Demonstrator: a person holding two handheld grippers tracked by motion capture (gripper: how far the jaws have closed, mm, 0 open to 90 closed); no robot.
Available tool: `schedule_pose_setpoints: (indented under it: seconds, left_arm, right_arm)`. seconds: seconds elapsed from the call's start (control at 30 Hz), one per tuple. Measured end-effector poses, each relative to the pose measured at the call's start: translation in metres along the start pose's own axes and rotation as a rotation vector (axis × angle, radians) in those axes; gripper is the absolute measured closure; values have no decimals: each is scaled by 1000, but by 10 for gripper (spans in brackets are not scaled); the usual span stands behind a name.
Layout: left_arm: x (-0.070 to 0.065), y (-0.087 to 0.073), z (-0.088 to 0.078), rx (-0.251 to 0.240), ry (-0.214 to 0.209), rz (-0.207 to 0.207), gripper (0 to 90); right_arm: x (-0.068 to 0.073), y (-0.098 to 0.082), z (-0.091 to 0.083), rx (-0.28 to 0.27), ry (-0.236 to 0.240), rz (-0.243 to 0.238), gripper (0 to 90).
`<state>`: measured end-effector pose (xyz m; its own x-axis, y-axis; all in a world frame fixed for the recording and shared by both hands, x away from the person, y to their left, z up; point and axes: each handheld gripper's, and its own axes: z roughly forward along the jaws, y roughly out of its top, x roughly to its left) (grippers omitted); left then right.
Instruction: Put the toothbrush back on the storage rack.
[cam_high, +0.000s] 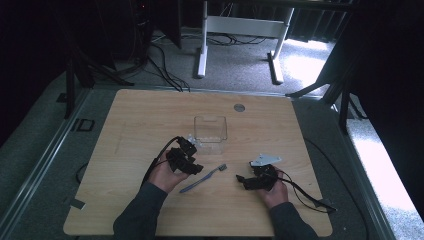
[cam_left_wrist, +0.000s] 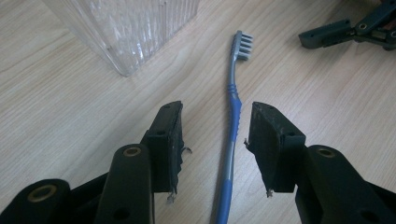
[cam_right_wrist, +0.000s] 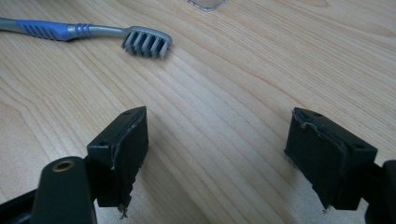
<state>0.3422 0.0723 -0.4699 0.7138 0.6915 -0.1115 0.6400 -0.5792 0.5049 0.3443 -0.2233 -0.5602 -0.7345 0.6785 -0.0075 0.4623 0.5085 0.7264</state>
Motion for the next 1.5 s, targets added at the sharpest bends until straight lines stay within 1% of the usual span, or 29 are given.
schedule_pose_setpoints:
  seconds: [0.1,0.33,0.73,0.93,1.13,1.4,1.5]
  left_arm:
    - [-1,1,1,13,-1,10,547]
    - [-2,3,5,38,-9,16,547]
    - [-6,7,15,97,-20,40,546]
    - [-9,9,19,113,-14,58,546]
    - [-12,11,23,133,-9,65,546]
    - [-15,12,29,166,-12,84,549]
    - [-15,13,31,178,-13,93,565]
  right_arm:
    - [0,0,0,0,0,0,206]
    - [0,0,0,0,0,0,206]
    - [0,0,0,-2,-1,0,206]
    - [0,0,0,-1,0,0,206]
    - [0,0,0,0,0,0,206]
    - [0,0,0,0,0,2,206]
    - [0,0,0,0,0,2,206]
